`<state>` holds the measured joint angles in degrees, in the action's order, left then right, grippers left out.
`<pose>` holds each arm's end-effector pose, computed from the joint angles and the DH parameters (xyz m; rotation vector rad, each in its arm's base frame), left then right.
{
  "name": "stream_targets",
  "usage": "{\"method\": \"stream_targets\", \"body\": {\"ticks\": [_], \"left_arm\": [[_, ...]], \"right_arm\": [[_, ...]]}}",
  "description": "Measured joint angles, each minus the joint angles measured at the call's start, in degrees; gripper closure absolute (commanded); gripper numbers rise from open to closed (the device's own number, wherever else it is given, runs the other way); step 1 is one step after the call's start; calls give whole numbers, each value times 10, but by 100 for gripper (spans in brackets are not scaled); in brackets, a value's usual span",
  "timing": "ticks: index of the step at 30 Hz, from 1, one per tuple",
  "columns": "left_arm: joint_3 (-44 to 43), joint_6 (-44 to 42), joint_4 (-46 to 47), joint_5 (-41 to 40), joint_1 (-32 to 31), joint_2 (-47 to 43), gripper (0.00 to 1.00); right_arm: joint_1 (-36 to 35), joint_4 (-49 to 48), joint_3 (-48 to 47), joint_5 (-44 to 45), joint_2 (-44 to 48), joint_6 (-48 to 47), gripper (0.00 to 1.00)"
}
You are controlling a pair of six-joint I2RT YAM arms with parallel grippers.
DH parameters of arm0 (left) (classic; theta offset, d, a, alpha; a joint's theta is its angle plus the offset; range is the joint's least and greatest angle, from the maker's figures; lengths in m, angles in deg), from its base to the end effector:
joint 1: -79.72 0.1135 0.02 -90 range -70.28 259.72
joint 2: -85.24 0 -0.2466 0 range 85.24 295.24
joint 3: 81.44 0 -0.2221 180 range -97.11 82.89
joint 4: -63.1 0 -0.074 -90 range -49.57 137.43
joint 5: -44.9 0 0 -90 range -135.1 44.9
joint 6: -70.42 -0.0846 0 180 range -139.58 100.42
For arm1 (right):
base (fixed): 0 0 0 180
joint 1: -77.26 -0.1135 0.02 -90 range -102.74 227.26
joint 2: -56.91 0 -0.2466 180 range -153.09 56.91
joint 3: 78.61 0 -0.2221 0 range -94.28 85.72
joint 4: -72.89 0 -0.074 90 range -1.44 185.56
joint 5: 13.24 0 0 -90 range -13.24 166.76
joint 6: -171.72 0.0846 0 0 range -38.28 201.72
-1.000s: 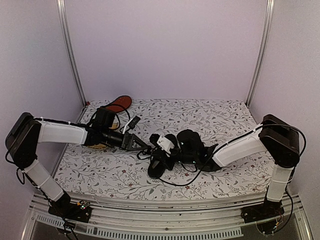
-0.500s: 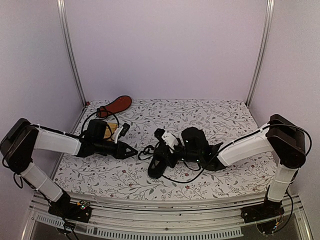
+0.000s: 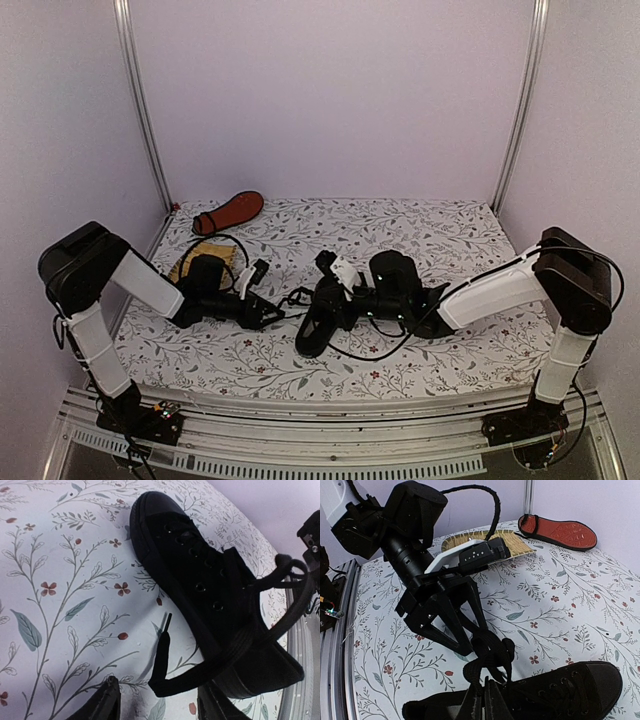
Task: Tie the shoes
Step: Tie the crossed shoelace on the shoe.
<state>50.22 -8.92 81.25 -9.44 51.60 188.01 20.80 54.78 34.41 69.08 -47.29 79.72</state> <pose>0.2579 -0.1937 0.0889 0.6999 2.1564 -1.0551 0.2152 0.3451 0.1665 -1.0467 1.6773 0.7611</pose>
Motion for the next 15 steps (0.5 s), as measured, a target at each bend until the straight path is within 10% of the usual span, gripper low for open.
{"method": "stream_targets", "body": {"ticks": [6, 11, 15], "left_arm": [[-23, -1, 15, 13, -5, 32, 57], [-55, 2, 12, 22, -15, 55, 96], [-64, 12, 11, 11, -26, 65, 100]], "right_arm": [[4, -6, 1, -7, 1, 8, 98], [6, -7, 12, -15, 12, 10, 98], [8, -8, 27, -14, 29, 14, 98]]}}
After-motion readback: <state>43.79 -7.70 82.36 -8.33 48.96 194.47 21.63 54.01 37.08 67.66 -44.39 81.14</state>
